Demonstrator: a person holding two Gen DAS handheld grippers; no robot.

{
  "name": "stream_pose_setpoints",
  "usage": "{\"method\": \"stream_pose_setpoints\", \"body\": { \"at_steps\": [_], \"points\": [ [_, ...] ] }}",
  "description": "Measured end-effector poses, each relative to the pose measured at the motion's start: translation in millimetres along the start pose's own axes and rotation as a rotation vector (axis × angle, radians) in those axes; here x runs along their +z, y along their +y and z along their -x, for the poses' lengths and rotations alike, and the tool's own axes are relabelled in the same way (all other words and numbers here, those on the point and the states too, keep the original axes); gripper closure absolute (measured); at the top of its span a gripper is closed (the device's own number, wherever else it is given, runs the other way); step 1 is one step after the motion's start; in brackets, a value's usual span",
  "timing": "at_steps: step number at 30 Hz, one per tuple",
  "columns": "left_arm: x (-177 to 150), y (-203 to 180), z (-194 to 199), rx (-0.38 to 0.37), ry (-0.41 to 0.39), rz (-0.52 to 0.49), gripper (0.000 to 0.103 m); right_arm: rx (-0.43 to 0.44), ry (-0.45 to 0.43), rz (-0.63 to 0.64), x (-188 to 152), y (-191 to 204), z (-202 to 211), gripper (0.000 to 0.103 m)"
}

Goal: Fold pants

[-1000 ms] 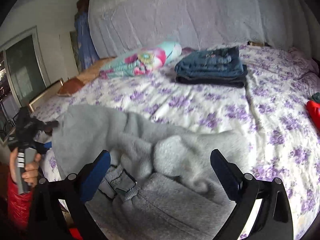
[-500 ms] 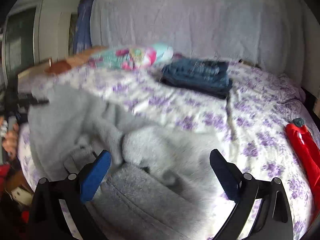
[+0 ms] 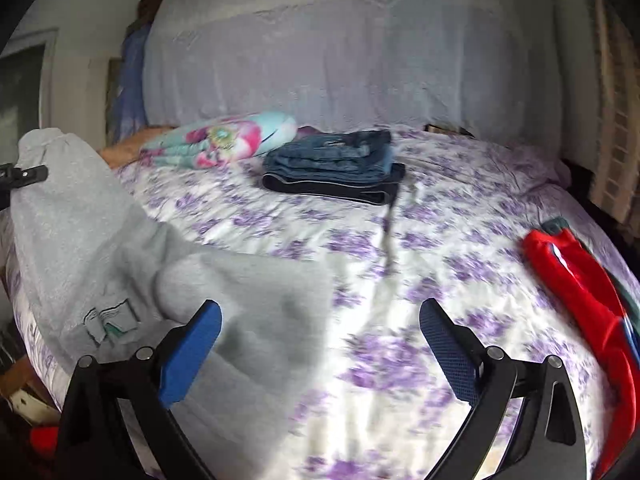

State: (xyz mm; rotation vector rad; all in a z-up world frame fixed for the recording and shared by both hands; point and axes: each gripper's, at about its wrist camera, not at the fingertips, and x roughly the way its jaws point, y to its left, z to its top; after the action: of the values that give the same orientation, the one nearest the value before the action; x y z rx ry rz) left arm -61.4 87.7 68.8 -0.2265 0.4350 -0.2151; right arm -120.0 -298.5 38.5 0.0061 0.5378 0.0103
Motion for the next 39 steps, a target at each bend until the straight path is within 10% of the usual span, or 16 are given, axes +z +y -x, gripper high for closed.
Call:
{"method": "stream_pose_setpoints", "body": {
  "at_steps": [7,12,16,18,22,25,33,37,39],
  "points": [
    [-11,-135,17,-0.054,-0.085,-0.350,0.081,0.110,0.093,-0.415,-30,-86,-20,0.004],
    [-102,-237,-17,-0.099,0.011,-0.722,0.077,0.216,0.071,-0.605,-49,-114,-23,0.004],
    [-172,-267,-53,0.022,0.062,-0.899,0.073,0.223,0.063,-0.583,-47,-110,-21,0.004],
    [-169,-264,-48,0.030,0.062,-0.896,0.063,0.230,0.062,-0.583,-47,-109,-23,0.004],
    [-132,-229,-35,-0.057,0.123,-0.697,0.010,0.235,0.059,-0.589,-49,-112,-22,0.004],
    [-107,-188,-12,-0.169,0.110,-0.554,0.009,0.233,0.059,-0.589,-49,-112,-21,0.004],
    [-36,-149,0,-0.103,0.004,-0.337,0.006,0.183,-0.088,-0.393,21,-77,21,0.004],
    [-63,-168,-18,-0.059,0.069,-0.441,0.005,0.150,-0.152,-0.184,55,-33,35,0.004],
    [-111,-178,-52,-0.047,0.231,-0.542,0.005,0.096,-0.062,-0.079,49,-13,11,0.004]
  ]
}}
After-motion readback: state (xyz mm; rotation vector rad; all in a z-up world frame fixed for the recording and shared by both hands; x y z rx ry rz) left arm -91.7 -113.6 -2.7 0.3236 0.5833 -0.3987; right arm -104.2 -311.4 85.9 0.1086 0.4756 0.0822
